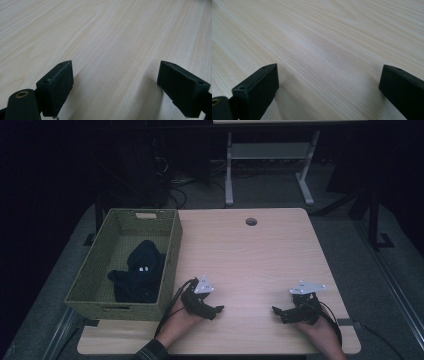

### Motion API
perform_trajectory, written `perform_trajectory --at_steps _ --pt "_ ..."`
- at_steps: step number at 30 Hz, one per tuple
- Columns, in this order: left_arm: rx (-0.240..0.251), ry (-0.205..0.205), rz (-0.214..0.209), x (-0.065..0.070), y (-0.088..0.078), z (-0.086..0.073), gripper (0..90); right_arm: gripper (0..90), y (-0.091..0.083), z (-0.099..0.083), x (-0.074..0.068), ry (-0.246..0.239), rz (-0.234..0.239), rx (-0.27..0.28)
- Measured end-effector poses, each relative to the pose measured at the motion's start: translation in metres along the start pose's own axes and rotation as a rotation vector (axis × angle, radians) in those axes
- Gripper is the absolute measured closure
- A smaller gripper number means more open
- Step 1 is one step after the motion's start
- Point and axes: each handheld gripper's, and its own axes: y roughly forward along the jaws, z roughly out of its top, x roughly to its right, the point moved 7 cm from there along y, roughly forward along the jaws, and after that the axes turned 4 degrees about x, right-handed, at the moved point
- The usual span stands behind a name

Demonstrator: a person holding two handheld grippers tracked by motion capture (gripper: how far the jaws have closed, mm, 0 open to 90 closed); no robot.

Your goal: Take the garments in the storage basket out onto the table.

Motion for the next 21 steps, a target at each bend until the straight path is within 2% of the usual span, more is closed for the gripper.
perform_trajectory --at_steps 11,21 --pt "0.000 0.004 0.001 -0.0005 0.0006 0.0005 12.9 2.2 -0.0002 -0.0002 -0.0004 0.005 -0.001 -0.003" --pt "-0.024 0.005 0.006 -0.0006 -0.0007 0.0017 13.4 2.2 -0.0001 0.0000 0.0000 0.001 -0.001 0.000"
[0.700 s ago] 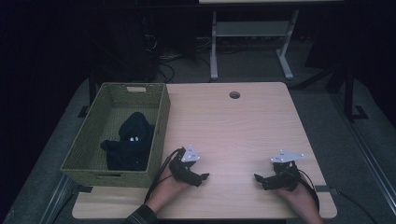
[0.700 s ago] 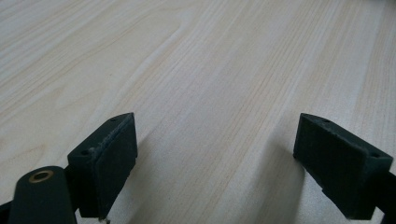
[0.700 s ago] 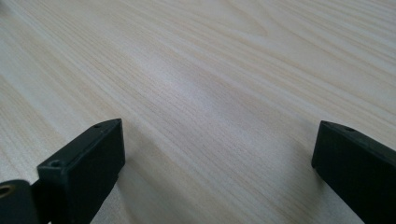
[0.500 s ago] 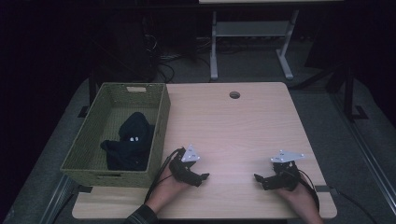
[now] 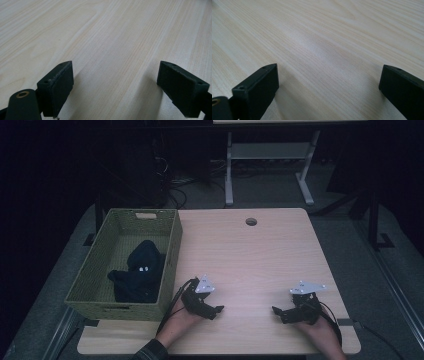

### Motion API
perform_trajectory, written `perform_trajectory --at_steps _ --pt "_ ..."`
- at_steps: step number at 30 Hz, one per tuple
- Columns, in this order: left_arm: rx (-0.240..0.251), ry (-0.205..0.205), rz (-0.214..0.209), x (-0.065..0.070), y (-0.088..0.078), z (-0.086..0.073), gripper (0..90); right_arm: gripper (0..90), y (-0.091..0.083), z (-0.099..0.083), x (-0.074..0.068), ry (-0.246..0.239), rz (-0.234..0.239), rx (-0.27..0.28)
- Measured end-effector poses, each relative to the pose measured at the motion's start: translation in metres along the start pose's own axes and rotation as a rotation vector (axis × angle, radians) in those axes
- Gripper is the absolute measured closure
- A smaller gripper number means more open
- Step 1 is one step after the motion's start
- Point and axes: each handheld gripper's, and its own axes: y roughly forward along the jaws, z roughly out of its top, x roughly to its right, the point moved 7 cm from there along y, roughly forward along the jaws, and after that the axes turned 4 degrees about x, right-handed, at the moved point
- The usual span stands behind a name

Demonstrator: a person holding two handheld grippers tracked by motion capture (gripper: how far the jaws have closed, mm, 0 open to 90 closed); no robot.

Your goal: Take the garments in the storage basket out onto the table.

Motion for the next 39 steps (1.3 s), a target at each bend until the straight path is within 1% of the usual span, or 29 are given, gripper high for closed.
perform_trajectory --at_steps 2,4,5,12,16,20,23,26,29,33,34,39 --pt "-0.005 0.002 0.012 -0.001 -0.001 0.001 13.5 2.2 0.000 0.000 0.000 0.000 0.000 0.000" --pt "0.003 -0.007 0.008 -0.001 -0.002 0.003 13.5 2.2 0.000 0.000 0.000 0.004 0.001 -0.003" --pt "-0.001 -0.008 0.006 -0.002 -0.002 0.003 13.5 2.2 0.000 0.000 0.000 0.004 0.001 -0.002" --pt "-0.011 -0.012 -0.005 0.000 -0.004 0.003 13.8 2.2 0.000 0.000 0.000 0.004 0.001 -0.003" --pt "-0.005 -0.007 -0.002 -0.001 -0.006 0.006 13.8 2.2 0.000 0.000 0.000 0.004 0.001 -0.002" --pt "-0.011 -0.011 -0.006 -0.001 -0.006 0.006 13.9 2.2 0.000 0.000 0.000 0.004 0.001 -0.002" --pt "-0.016 -0.017 -0.009 -0.001 -0.007 0.007 13.8 2.2 0.000 0.000 0.000 0.004 0.001 -0.002" --pt "-0.010 -0.020 -0.009 -0.002 -0.009 0.008 14.0 2.2 0.000 0.000 0.000 0.004 0.001 -0.002" --pt "-0.005 -0.037 -0.015 -0.001 -0.011 0.009 14.0 2.2 0.000 0.000 0.000 0.004 0.001 -0.002" --pt "-0.009 -0.034 -0.016 -0.001 -0.012 0.010 14.0 2.2 0.000 0.000 0.000 0.004 0.001 -0.003" --pt "-0.012 -0.027 -0.015 -0.001 -0.013 0.011 14.0 2.2 0.000 0.000 0.000 0.004 0.001 -0.002" --pt "-0.004 -0.026 -0.010 0.000 -0.016 0.015 14.0 2.2 0.000 0.000 0.000 0.004 0.001 -0.003"
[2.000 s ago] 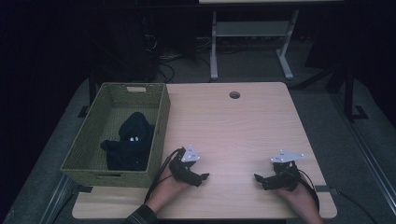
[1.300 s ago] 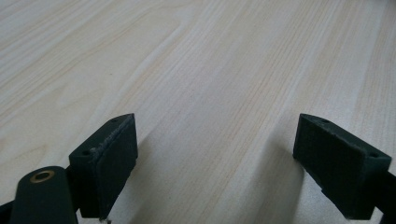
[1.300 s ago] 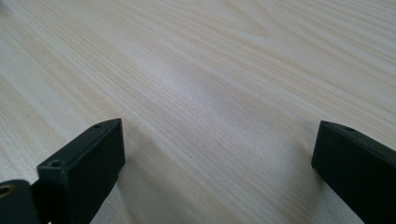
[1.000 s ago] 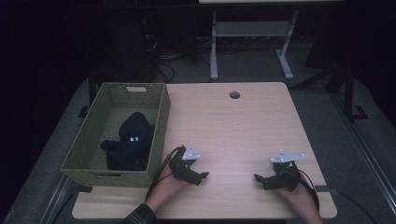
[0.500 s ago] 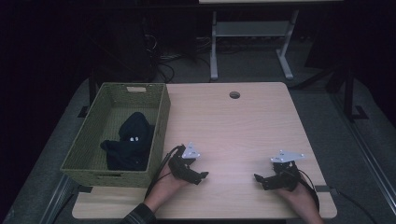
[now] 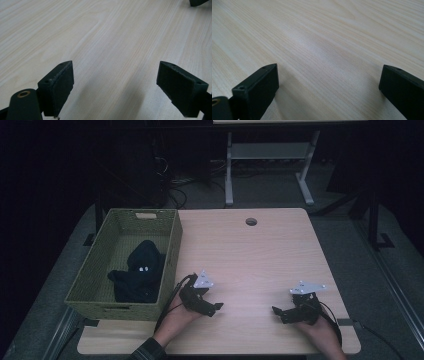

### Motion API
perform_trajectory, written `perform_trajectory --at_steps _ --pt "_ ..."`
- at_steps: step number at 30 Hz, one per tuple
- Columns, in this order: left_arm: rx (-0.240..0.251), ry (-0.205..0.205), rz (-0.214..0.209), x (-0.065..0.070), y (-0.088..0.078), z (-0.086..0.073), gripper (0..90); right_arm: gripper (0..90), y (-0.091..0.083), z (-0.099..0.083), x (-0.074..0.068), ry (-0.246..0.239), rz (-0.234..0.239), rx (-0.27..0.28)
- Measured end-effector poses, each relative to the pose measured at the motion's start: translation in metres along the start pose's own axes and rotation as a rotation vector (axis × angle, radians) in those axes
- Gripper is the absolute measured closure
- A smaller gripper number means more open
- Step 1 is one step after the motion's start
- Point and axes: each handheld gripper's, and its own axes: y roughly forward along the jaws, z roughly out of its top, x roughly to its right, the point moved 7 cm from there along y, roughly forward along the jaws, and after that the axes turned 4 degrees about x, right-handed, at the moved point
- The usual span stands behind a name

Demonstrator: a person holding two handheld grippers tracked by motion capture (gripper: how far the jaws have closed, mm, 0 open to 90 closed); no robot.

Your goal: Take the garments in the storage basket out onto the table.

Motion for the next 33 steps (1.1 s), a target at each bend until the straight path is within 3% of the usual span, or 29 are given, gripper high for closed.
perform_trajectory --at_steps 18,33 --pt "0.021 -0.019 -0.005 0.000 -0.009 0.008 14.1 2.3 0.000 0.000 0.000 0.000 0.000 0.001" --pt "0.005 -0.023 -0.011 0.001 -0.015 0.014 14.4 2.2 0.000 0.000 0.000 0.001 0.000 0.000"
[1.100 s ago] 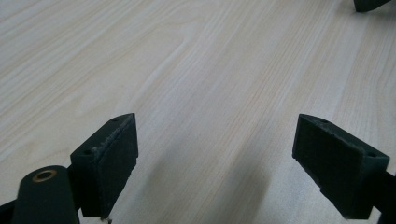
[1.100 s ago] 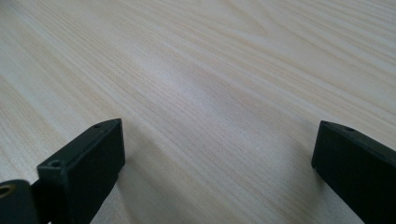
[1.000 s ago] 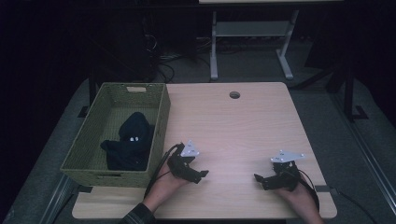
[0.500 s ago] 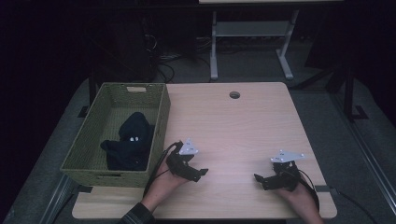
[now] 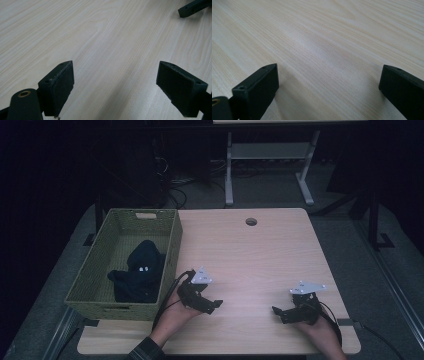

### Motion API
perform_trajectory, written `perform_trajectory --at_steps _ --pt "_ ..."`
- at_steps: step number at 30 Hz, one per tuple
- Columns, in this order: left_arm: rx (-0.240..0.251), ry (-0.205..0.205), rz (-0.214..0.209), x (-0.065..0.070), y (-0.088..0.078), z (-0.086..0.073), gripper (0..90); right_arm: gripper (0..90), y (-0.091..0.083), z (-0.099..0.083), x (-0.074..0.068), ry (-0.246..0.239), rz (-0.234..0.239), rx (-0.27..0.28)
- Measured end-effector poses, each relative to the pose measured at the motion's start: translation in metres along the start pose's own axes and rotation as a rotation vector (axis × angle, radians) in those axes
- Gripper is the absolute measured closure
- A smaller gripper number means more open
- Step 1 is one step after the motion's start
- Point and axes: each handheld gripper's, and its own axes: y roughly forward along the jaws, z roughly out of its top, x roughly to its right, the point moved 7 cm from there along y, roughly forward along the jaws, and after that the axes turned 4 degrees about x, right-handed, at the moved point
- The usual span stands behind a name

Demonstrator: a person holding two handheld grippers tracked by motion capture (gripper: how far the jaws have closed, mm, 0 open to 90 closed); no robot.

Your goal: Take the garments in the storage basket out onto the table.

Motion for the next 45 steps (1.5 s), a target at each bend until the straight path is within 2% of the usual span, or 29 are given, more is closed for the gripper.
perform_trajectory --at_steps 21,43,45 --pt "0.017 -0.004 0.013 -0.004 -0.009 0.014 14.4 2.2 0.000 0.000 0.000 0.000 0.000 0.000" --pt "0.015 -0.001 -0.008 -0.006 -0.019 0.028 14.3 2.2 0.000 0.000 0.000 0.000 0.000 0.000" --pt "0.021 -0.010 -0.013 -0.006 -0.021 0.030 14.3 2.2 0.000 0.000 0.000 0.000 0.000 0.000"
